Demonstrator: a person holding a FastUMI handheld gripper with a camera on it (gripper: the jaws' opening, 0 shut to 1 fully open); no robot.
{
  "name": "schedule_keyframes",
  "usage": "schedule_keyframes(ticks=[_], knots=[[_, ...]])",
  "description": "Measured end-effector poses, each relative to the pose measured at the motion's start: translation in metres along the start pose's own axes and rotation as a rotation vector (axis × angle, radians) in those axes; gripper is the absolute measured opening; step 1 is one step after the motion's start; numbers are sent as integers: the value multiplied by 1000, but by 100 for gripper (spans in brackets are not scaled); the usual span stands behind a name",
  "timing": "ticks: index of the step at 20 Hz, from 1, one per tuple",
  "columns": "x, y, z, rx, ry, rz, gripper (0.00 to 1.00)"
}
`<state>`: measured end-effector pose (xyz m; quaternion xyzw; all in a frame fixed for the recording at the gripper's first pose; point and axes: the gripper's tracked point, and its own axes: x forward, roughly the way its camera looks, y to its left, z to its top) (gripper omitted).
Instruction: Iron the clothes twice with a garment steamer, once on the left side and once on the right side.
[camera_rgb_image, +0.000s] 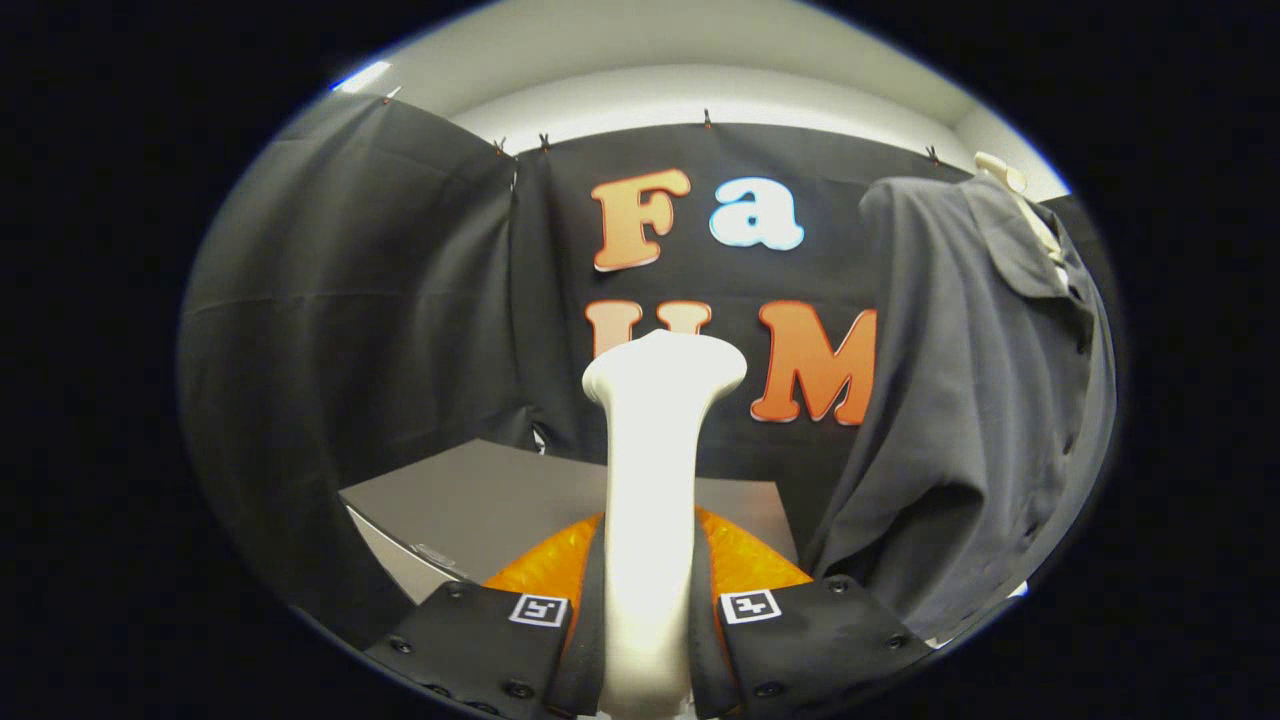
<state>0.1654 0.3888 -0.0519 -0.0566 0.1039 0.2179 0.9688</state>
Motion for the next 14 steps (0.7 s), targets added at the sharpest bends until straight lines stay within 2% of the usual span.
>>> schedule_keyframes(ticks=[7, 14], knots=[[-85, -29, 27, 16, -108, 33, 41], [-149, -114, 35, 53, -162, -31, 41]])
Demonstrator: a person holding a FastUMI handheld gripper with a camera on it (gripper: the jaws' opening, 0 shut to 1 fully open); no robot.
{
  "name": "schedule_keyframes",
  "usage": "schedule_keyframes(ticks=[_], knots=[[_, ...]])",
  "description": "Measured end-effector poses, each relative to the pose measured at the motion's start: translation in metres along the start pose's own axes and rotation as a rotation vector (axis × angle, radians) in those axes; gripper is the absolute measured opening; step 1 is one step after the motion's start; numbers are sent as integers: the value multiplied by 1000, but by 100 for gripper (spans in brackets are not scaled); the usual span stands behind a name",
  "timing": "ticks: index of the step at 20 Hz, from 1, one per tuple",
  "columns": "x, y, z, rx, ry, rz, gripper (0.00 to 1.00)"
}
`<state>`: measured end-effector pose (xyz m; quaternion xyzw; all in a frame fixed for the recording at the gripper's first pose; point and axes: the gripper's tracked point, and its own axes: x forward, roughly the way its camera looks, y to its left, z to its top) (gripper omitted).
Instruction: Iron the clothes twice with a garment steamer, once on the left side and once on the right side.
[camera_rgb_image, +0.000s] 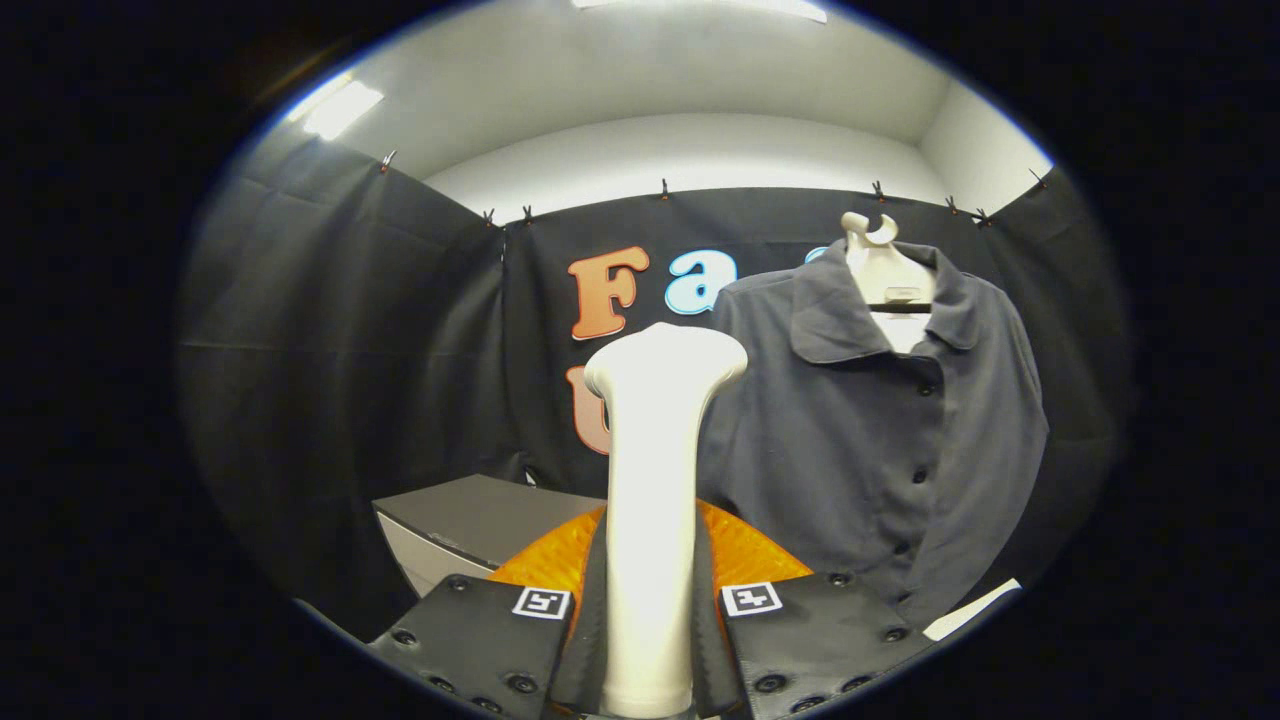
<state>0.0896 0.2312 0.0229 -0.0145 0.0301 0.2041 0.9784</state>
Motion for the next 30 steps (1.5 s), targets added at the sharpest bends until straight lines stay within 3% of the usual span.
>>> schedule_keyframes(ticks=[7, 13, 19, 30], knots=[[-43, -69, -5, 14, -7, -58, 41], [-50, -116, -28, 24, -5, -71, 41], [-27, -149, -60, 60, 40, -80, 41], [15, -157, -64, 94, 50, -81, 41]])
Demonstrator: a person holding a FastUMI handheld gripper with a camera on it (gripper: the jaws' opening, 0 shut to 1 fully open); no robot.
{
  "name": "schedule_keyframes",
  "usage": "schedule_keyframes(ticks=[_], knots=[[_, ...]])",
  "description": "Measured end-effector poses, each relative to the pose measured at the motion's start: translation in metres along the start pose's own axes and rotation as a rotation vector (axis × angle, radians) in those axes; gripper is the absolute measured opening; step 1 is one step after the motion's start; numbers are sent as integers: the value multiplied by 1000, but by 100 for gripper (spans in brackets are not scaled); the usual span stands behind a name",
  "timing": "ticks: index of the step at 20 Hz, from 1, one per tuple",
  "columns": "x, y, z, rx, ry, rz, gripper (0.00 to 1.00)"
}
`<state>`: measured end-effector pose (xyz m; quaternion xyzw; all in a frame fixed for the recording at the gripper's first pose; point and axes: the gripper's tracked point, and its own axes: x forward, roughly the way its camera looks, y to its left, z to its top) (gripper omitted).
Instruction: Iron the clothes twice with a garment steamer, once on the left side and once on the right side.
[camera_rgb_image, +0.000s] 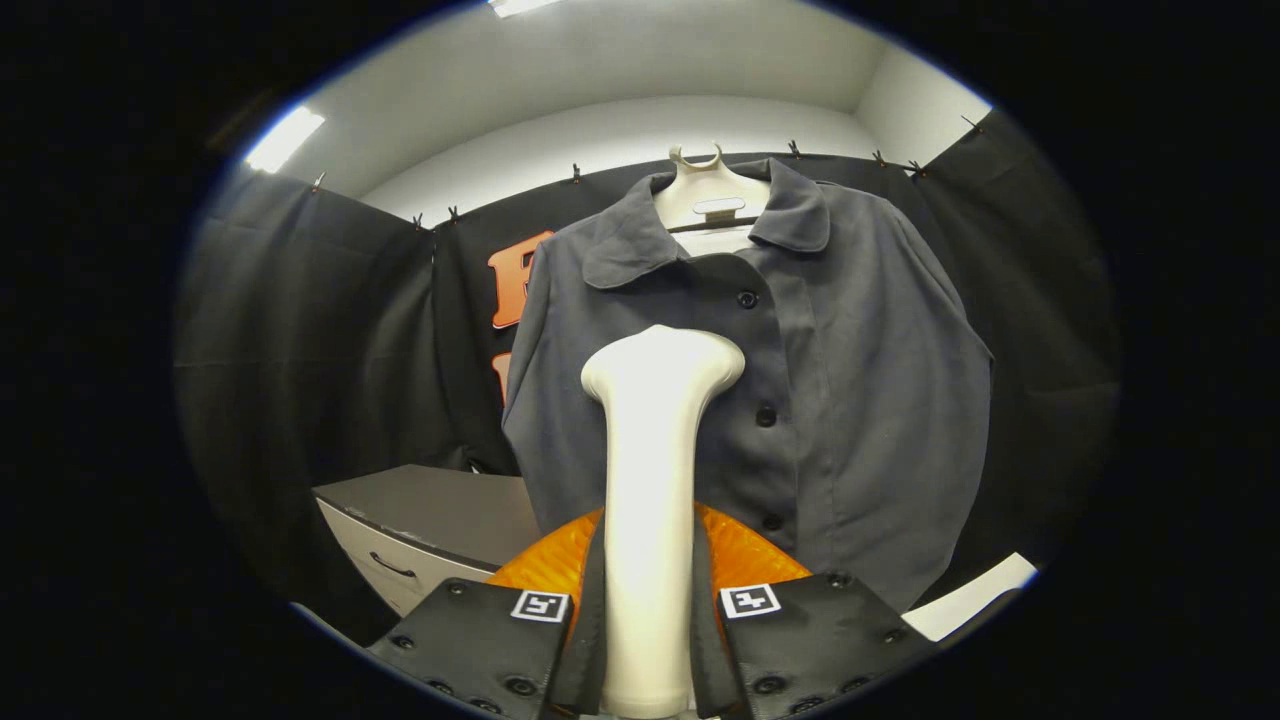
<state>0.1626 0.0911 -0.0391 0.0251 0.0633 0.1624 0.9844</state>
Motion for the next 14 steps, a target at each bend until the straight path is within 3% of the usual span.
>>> schedule_keyframes(ticks=[14], knots=[[9, 4, -14, -22, 1, 5, 41]])
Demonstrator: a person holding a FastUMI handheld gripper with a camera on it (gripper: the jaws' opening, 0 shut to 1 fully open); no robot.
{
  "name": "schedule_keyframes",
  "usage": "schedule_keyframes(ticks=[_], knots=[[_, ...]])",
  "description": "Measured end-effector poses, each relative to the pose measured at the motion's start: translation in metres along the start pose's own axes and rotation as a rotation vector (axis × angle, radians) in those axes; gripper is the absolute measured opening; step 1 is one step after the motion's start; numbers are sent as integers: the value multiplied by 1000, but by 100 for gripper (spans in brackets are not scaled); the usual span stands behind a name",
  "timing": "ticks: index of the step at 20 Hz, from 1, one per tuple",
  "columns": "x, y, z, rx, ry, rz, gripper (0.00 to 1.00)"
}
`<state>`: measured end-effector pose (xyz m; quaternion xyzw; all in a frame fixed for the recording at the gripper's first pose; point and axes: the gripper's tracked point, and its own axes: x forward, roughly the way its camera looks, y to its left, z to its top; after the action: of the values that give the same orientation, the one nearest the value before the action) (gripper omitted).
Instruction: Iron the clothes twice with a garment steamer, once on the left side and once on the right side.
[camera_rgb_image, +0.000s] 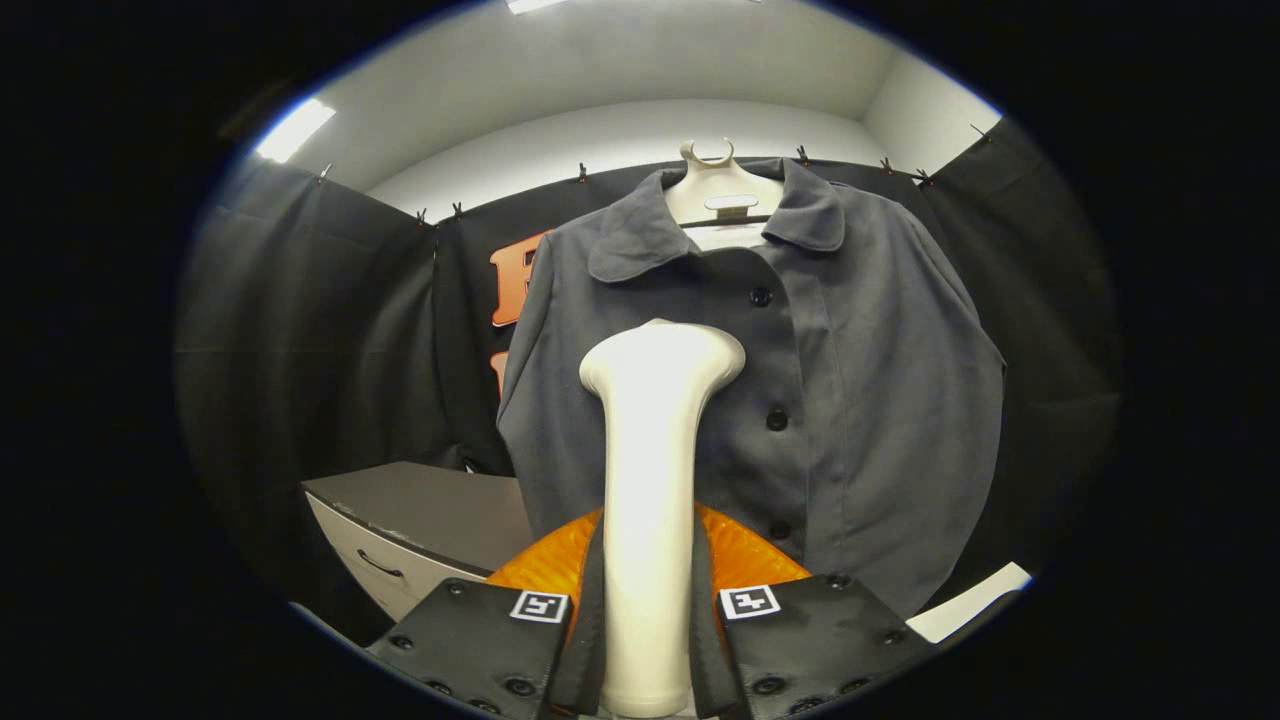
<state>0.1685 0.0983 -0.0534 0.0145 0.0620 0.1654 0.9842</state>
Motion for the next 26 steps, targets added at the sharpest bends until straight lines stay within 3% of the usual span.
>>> schedule_keyframes(ticks=[17, 26], knots=[[-24, -2, -93, -20, 112, -24, 41], [-35, -5, -162, 11, 239, -40, 41]])
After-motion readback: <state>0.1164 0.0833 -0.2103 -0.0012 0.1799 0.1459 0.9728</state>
